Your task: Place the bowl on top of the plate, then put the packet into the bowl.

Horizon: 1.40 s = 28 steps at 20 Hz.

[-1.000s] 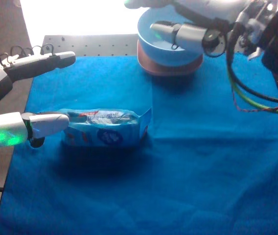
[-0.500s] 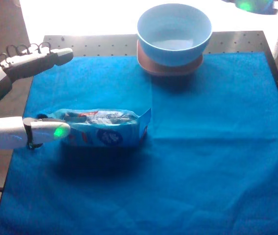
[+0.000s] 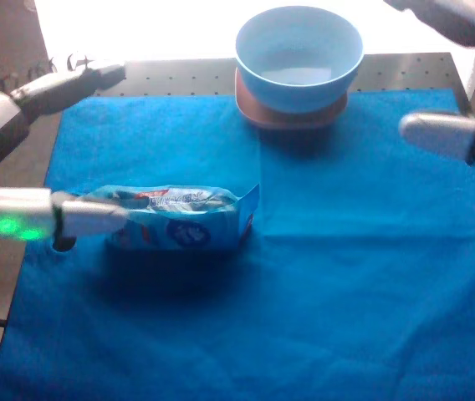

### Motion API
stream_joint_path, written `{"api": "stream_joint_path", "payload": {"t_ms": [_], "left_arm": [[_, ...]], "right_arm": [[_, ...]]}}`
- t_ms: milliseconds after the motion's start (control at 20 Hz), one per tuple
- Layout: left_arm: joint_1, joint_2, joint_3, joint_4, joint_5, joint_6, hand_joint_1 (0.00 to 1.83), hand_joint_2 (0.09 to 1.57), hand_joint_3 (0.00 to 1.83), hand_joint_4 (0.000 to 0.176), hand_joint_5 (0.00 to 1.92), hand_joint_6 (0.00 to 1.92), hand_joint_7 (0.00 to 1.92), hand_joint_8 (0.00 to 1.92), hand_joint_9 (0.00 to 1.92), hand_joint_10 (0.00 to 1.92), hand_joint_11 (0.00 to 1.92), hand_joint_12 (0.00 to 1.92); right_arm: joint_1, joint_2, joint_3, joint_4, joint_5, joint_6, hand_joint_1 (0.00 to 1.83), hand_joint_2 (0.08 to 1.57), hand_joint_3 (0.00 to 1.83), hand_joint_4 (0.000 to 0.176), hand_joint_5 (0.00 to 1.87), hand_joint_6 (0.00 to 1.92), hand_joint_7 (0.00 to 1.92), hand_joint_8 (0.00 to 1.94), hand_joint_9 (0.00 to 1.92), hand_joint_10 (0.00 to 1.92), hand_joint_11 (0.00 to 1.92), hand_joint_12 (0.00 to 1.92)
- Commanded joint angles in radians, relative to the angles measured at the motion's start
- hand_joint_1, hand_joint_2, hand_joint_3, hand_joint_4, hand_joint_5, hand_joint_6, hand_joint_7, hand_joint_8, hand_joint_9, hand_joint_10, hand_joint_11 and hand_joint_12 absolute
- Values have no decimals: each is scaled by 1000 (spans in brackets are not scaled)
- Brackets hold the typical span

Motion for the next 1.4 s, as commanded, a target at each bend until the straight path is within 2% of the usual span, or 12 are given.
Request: {"api": "stream_joint_path", "payload": {"t_ms": [0, 150, 200, 350, 400, 450, 500, 600, 850, 900, 1100, 1350], "left_arm": [[-23, -15, 5, 24, -87, -8, 805, 790, 0, 120, 253, 16, 180, 10, 148, 4, 177, 108], [-83, -61, 28, 102, -4, -20, 830, 784, 0, 151, 333, 1, 311, 1, 325, 0, 15, 877], [-97, -76, 40, 125, 17, -36, 882, 792, 1, 95, 410, 3, 396, 4, 418, 11, 47, 1059], [-128, -126, 79, 200, 77, -105, 946, 842, 2, 68, 504, 3, 497, 6, 554, 25, 128, 1193], [-138, -128, 79, 220, 98, -106, 988, 918, 7, 0, 608, 15, 641, 37, 698, 66, 309, 1134], [-145, -129, 80, 242, 119, -111, 1065, 971, 5, 0, 722, 26, 802, 73, 837, 111, 480, 1052], [-149, -130, 82, 256, 132, -115, 1213, 1072, 6, 0, 932, 653, 997, 845, 1046, 327, 717, 1157], [-163, -130, 94, 290, 164, -135, 1347, 1130, 1, 0, 968, 749, 883, 1206, 930, 1192, 860, 1254], [-253, -99, 119, 383, 237, -150, 1252, 1089, 2, 0, 1077, 698, 1011, 1080, 1017, 820, 858, 1251], [-271, -86, 121, 392, 241, -150, 1344, 1130, 0, 0, 961, 831, 899, 1164, 912, 1207, 773, 1347], [-354, -40, 135, 410, 224, -149, 1261, 1074, 2, 0, 1111, 610, 1050, 1054, 945, 849, 703, 1345], [-537, -64, 192, 491, 293, -140, 1341, 1098, 0, 0, 1016, 889, 1066, 932, 831, 1157, 476, 1437]], "right_arm": [[-9, 13, -12, 39, 148, 5, 371, 1119, 8, 176, 32, 0, 0, 0, 0, 0, 0, 0], [-90, 40, -54, 92, 220, 5, 308, 1113, 2, 176, 11, 3, 0, 0, 0, 0, 0, 0], [-99, 45, -61, 99, 228, 5, 313, 1132, 9, 176, 18, 5, 0, 0, 0, 0, 0, 0], [-110, 46, -64, 113, 234, 5, 325, 1129, 3, 176, 28, 6, 0, 0, 0, 0, 0, 0], [-110, 46, -64, 116, 234, 5, 317, 1122, 0, 176, 25, 3, 0, 0, 0, 0, 0, 0], [-110, 46, -64, 118, 234, 5, 301, 1117, 0, 176, 21, 1, 0, 0, 0, 0, 0, 0], [-110, 45, -64, 120, 234, 5, 286, 1112, 0, 176, 26, 3, 0, 0, 0, 0, 0, 0], [-115, 44, -64, 126, 234, 5, 281, 1108, 0, 176, 30, 3, 0, 0, 0, 0, 0, 0], [-125, 44, -64, 134, 234, 5, 258, 1135, 6, 176, 51, 8, 0, 0, 0, 0, 0, 0], [-125, 42, -64, 135, 234, 5, 225, 1143, 8, 176, 51, 6, 0, 0, 0, 0, 0, 0], [-135, 37, -64, 141, 234, 5, 263, 1231, 23, 176, 64, 4, 0, 0, 0, 0, 0, 0], [-142, 32, -61, 148, 234, 5, 233, 1295, 15, 161, 74, 4, 0, 0, 0, 0, 0, 0]]}}
